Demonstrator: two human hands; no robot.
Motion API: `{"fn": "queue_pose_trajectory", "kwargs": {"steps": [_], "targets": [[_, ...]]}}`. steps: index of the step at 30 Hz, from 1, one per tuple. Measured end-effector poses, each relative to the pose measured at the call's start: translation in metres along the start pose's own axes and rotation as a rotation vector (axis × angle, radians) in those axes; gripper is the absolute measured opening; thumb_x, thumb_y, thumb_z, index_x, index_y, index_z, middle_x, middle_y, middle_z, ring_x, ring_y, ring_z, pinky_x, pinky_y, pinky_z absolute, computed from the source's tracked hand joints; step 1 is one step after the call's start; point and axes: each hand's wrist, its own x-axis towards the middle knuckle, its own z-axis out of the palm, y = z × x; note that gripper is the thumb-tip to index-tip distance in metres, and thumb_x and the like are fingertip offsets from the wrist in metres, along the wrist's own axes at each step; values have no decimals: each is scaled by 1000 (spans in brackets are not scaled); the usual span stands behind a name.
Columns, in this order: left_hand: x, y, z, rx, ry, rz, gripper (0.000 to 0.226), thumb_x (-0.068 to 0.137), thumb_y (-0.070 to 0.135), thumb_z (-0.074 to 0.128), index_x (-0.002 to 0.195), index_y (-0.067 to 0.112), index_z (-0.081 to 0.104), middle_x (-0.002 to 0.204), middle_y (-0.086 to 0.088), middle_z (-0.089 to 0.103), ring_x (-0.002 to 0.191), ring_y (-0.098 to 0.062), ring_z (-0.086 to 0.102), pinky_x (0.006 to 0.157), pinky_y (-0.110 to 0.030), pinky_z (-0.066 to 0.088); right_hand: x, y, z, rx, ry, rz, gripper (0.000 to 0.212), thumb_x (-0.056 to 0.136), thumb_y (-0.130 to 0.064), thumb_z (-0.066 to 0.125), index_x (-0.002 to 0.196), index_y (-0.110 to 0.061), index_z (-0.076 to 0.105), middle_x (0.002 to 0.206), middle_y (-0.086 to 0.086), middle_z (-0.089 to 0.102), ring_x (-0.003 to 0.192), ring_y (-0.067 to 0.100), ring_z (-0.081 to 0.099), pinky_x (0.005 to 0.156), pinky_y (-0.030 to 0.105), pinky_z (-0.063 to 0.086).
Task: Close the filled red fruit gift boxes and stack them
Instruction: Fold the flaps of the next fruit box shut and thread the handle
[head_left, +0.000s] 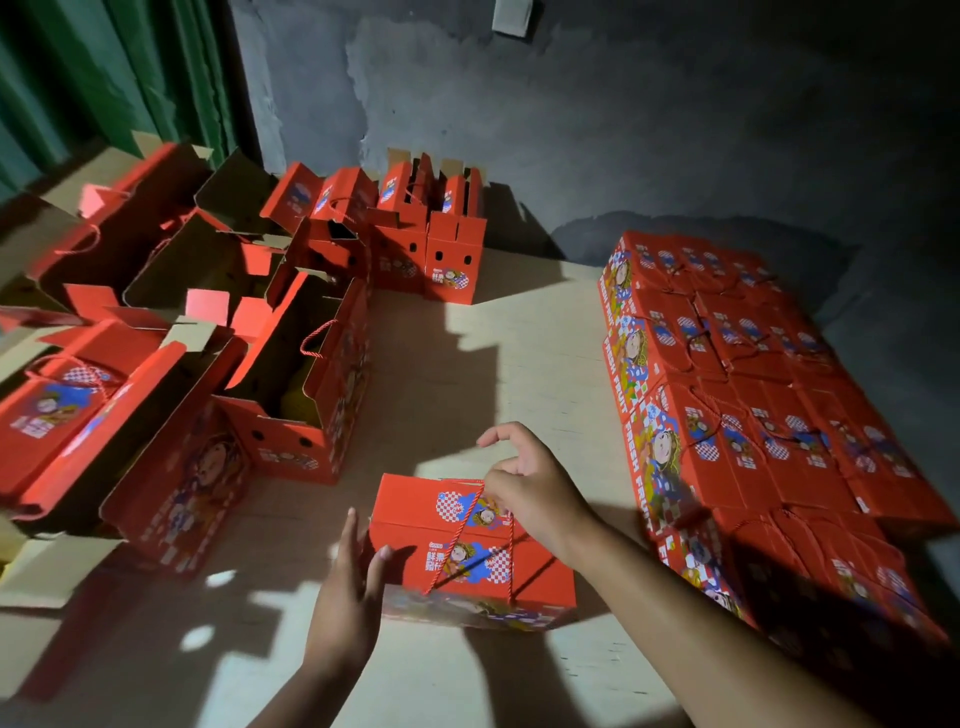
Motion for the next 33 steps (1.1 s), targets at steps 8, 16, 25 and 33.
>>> {"fn": "queue_pose_trajectory", "kwargs": {"steps": [8, 16, 25, 33], "targets": [[-1, 27, 5, -97, -5, 13, 62, 109, 40, 46, 164, 25, 22, 112, 53, 60, 110, 23, 58, 86, 1, 39, -1, -24, -15, 39, 110, -3, 37, 71, -21, 53, 104, -34, 64, 56, -11, 53, 57, 18, 42, 59, 35, 37], [-17, 20, 8, -1, -81, 70, 53, 100, 49, 53, 150, 31, 48, 148, 10, 54, 139, -11, 49, 118, -40, 40, 1, -12, -42, 155, 371, 31, 28, 71, -17, 54, 92, -26, 69, 54, -5, 45, 49, 15, 35, 45, 25, 28], [-29, 60, 68, -15, -606, 178, 83, 87, 65, 70, 151, 55, 18, 154, 47, 23, 144, 7, 33, 118, -15, 31, -3, -4, -69, 210, 502, 82, 18, 89, -5, 64, 88, -20, 75, 67, -3, 58, 58, 19, 39, 52, 30, 30], [-23, 92, 127, -53, -746, 268, 95, 93, 25, 79, 163, 35, 15, 162, 12, 42, 149, -13, 41, 118, -25, 39, -23, 9, -93, 106, 575, 93, 28, 93, 4, 58, 103, -12, 78, 56, -22, 54, 45, 1, 42, 46, 19, 33]]}}
